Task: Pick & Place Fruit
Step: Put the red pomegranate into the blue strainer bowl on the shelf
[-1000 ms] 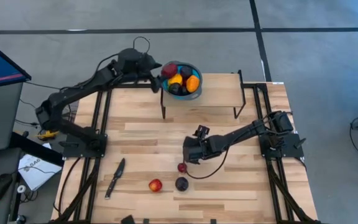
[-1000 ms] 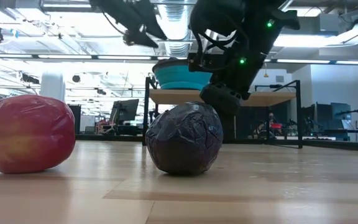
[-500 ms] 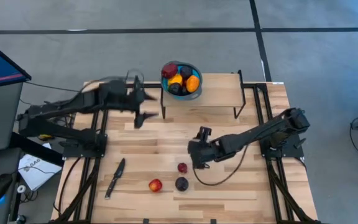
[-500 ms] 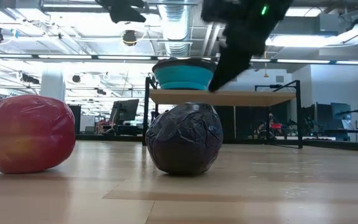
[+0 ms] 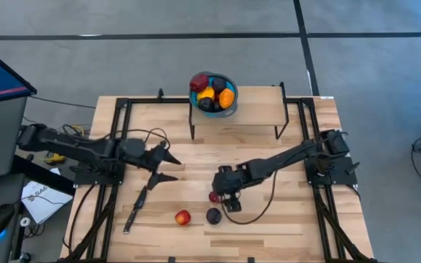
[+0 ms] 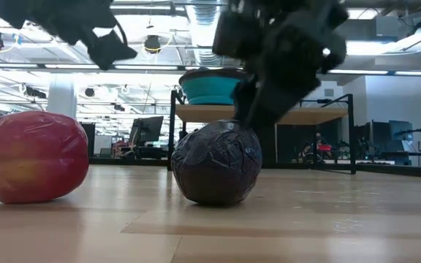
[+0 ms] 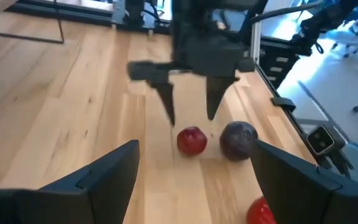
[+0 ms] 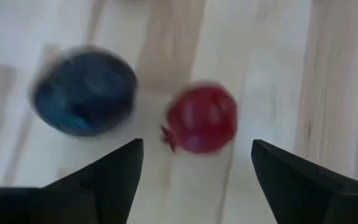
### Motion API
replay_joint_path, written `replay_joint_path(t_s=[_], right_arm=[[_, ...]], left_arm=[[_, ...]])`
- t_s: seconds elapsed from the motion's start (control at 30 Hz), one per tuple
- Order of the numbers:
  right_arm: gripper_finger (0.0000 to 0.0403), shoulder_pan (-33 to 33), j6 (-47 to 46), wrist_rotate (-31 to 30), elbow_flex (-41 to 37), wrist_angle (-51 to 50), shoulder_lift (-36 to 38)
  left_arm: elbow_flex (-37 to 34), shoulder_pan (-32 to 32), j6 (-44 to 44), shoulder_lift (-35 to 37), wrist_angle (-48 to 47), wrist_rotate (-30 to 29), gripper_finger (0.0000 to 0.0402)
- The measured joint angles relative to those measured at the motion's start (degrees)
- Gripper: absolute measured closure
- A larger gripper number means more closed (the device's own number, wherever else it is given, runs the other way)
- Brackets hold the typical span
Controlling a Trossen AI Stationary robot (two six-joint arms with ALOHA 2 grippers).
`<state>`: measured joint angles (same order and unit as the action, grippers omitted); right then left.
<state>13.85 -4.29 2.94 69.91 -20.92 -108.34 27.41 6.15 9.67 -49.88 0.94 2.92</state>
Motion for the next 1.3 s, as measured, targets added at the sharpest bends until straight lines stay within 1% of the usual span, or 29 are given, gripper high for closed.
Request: replay_joint_path(t_s=[0.03,0.1,0.17,0.23,0.3,0.4,0.43,0.6,0.8,1.03,1.13,1.3], right_arm=[[0.0099,-0.5,0.0,1.0,0.1,1.0,-0.8],[0.0089,-1.2,0.5,1.3,0.0,0.5,-1.3],[0.0081,-1.9,1.7,1.5,0.2,3.2,-2.4],[0.0074,-2.1,3.0,2.3,0.1,3.8,-2.9],[0.0071,-2.3,4.1,4.6,0.2,7.2,-4.2],[0.0072,-3.1,4.3,7.2,0.0,7.1,-4.6],[0.0075,-3.4,4.3,7.7,0.1,8.5,-5.1],[0.0108,-4.1,4.3,9.0,0.3,12.0,-6.2],[0.0154,-4.3,3.9,9.4,0.1,11.1,-7.1],[0.0222,-4.9,2.3,9.4,0.1,9.3,-6.5],[0.0241,-5.2,2.1,9.2,1.2,4.7,-4.3],[0.0260,-5.5,0.4,8.8,2.7,-3.4,2.2]], left_arm=[[-0.9,0.0,0.4,-0.1,1.6,-0.1,0.0103],[-2.3,-0.3,1.3,-0.1,3.4,-0.2,0.0103],[-3.2,-0.7,1.4,-0.1,4.5,-0.2,0.0103],[-3.7,-1.2,1.4,-0.1,5.8,-0.4,0.0103],[-3.9,-1.4,1.4,-0.1,6.2,-0.5,0.0103],[-4.0,-1.4,1.4,-0.1,6.6,-0.5,0.0103],[-4.0,-1.4,1.4,-0.1,6.6,-0.4,0.0103],[-4.0,-1.4,1.3,-0.1,7.0,-0.4,0.0103],[-4.0,-1.4,1.3,-0.1,7.3,-0.4,0.0103],[-4.0,-1.4,1.3,-0.1,7.3,-0.4,0.0103],[-4.0,-1.4,1.3,-0.1,7.4,-0.4,0.0103],[-4.0,-1.4,1.3,-0.1,7.5,-0.4,0.0103]])
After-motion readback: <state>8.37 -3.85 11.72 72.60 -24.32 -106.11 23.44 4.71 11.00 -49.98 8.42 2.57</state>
